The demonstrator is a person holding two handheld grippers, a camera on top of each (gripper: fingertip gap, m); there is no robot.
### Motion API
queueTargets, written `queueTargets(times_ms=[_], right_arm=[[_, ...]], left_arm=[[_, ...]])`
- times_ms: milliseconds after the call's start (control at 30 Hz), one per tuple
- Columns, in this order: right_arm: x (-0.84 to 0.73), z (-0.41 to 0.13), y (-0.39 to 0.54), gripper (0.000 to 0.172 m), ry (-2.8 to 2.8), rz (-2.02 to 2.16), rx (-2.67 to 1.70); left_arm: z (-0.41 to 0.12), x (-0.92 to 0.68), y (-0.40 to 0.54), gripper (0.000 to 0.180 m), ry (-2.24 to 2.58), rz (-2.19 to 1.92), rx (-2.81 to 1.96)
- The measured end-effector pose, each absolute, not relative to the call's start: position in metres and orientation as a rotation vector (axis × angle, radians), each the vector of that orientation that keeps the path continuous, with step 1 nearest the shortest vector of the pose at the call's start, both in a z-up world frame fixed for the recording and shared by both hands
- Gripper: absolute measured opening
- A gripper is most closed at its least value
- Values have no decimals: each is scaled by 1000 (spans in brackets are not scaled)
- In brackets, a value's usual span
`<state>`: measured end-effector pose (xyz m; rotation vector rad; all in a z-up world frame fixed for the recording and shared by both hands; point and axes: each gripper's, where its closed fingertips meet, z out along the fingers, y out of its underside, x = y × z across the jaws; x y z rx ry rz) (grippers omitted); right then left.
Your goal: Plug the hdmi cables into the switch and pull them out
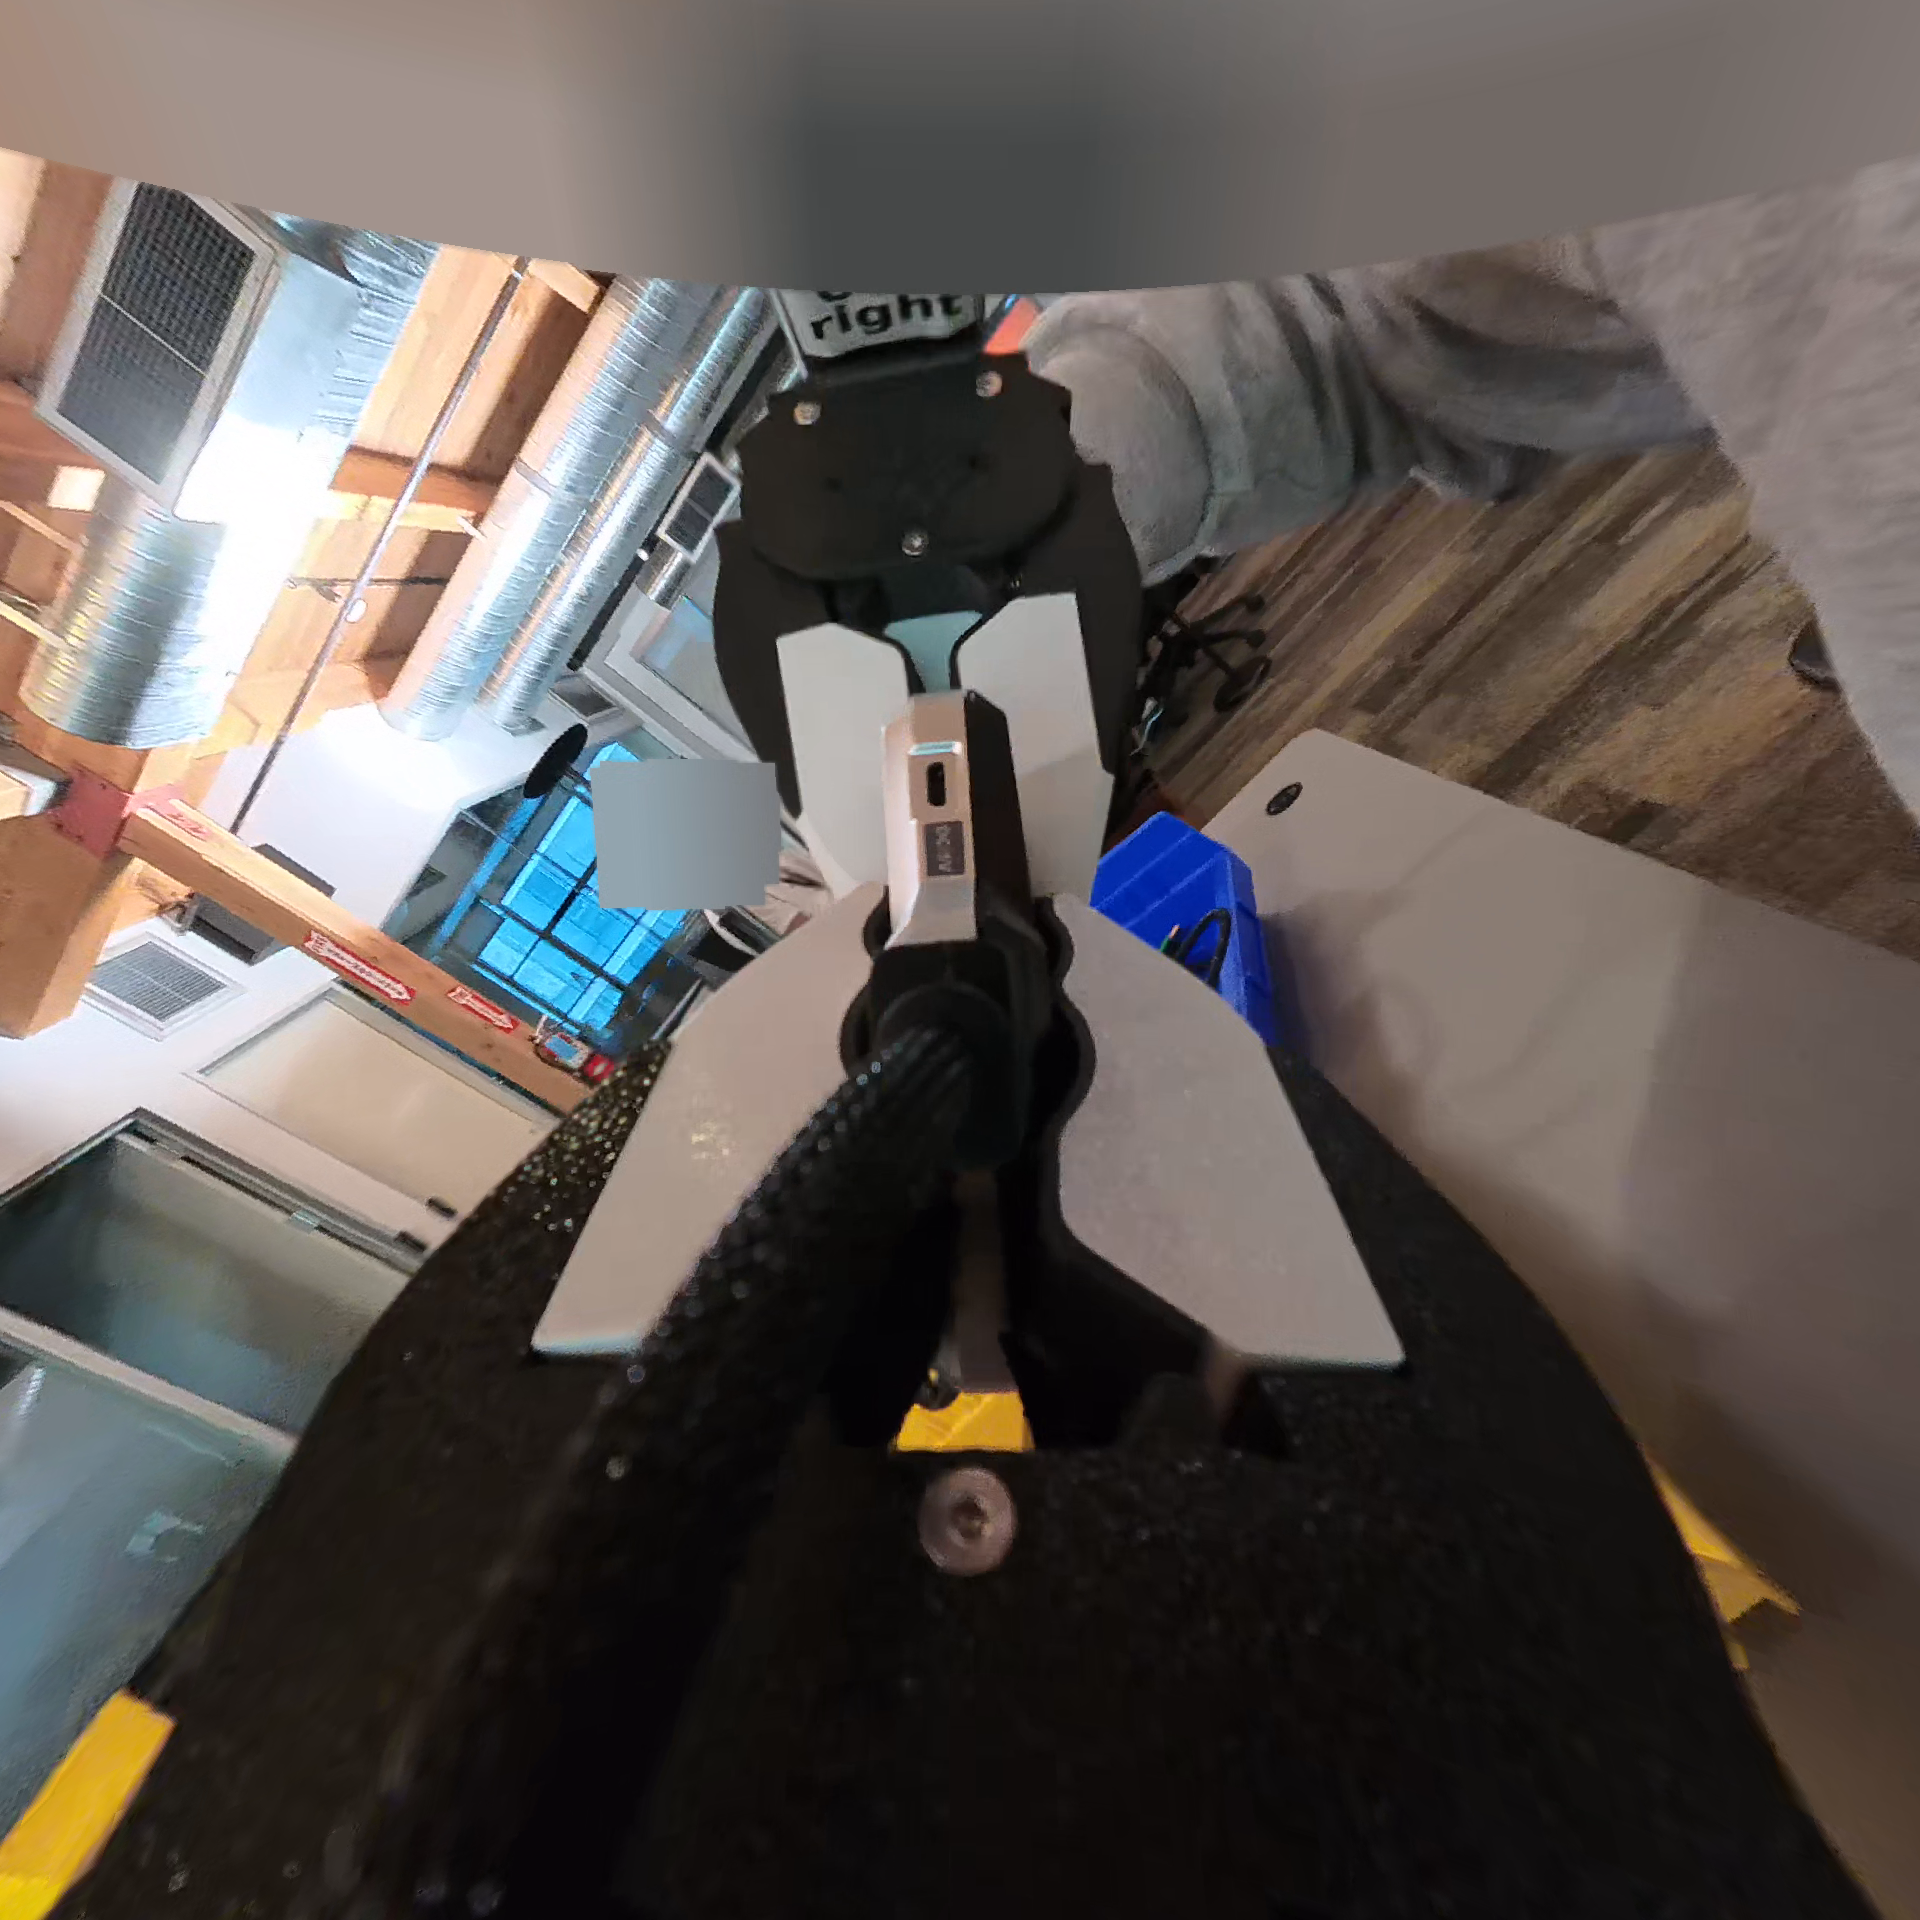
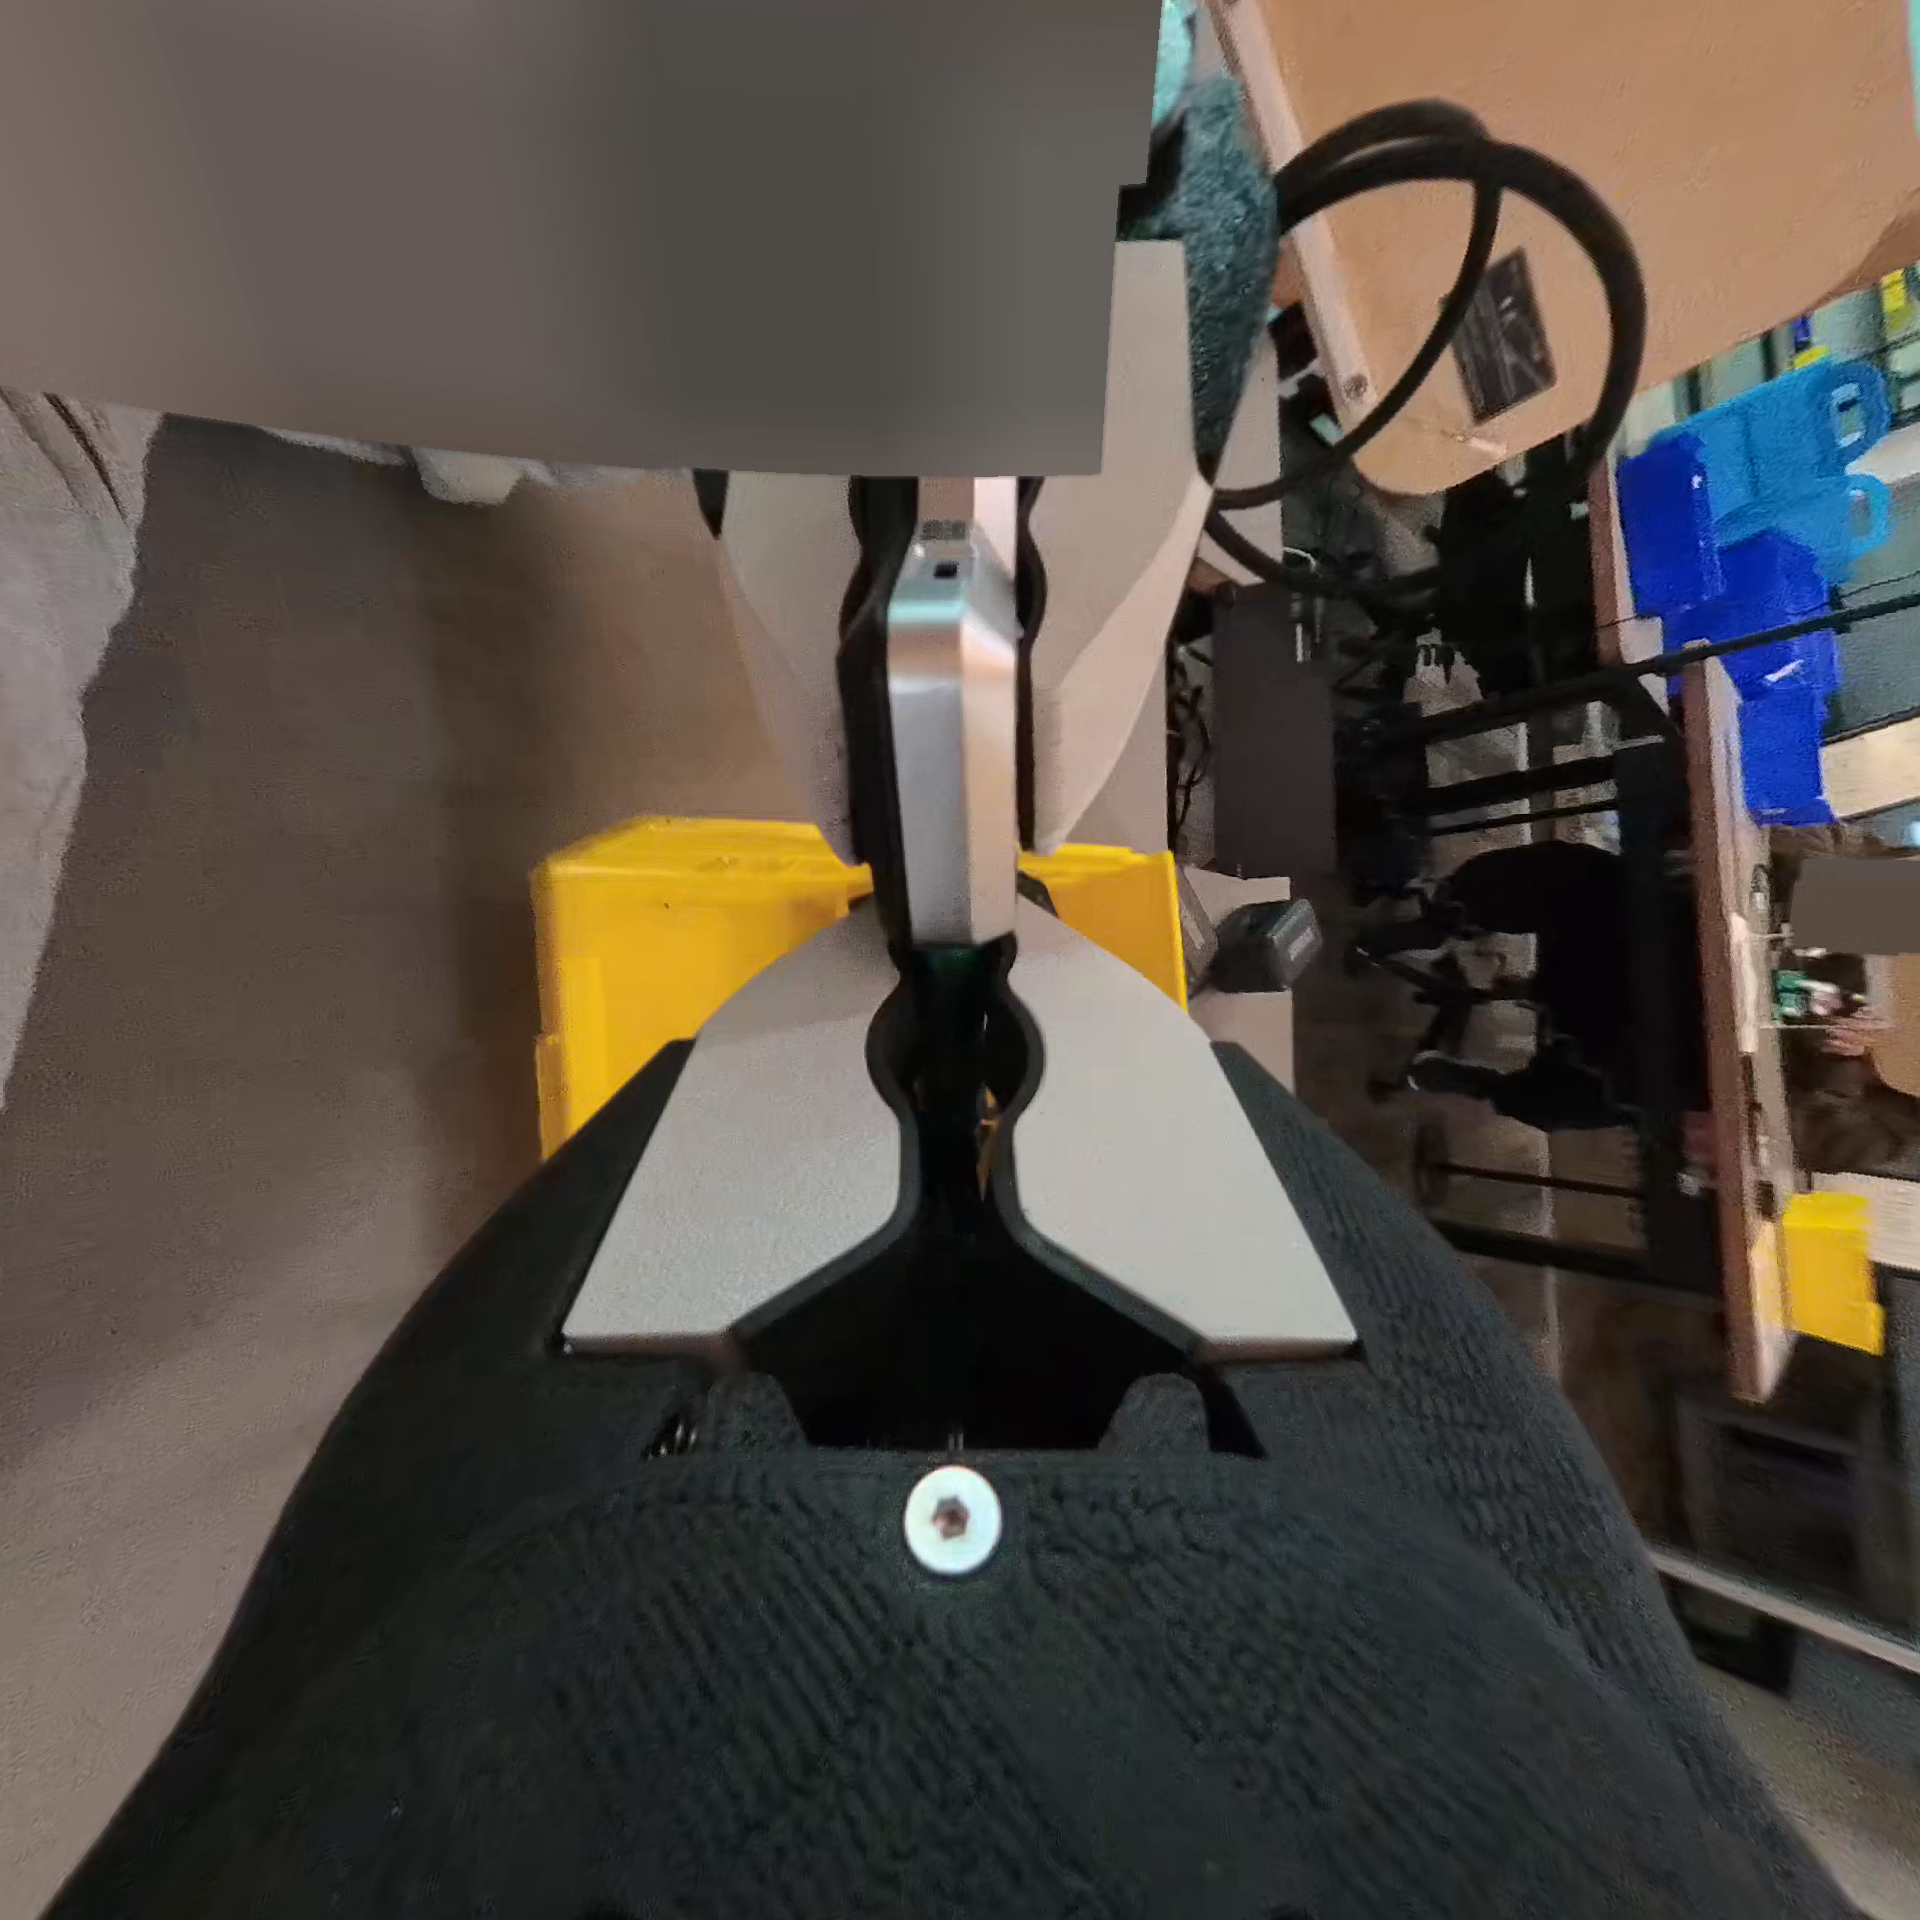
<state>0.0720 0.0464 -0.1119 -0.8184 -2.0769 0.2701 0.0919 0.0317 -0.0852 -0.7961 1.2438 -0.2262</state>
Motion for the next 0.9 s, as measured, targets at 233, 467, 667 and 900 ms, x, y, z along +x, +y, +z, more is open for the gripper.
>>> queueTargets(times_ms=[233,467,667,900], right_arm=[[78,-110,55,9,-2049,-6,-628],[85,-114,58,9,-2057,34,-651],[88,-117,61,9,-2045,37,-671],[90,-119,63,9,-2043,97,-792]], left_arm=[[-86,98,32,23,1245,-182,-764],[-91,102,35,24,1254,-215,-774],[-95,104,40,24,1264,-173,-782],[-96,104,42,24,1243,-254,-784]])
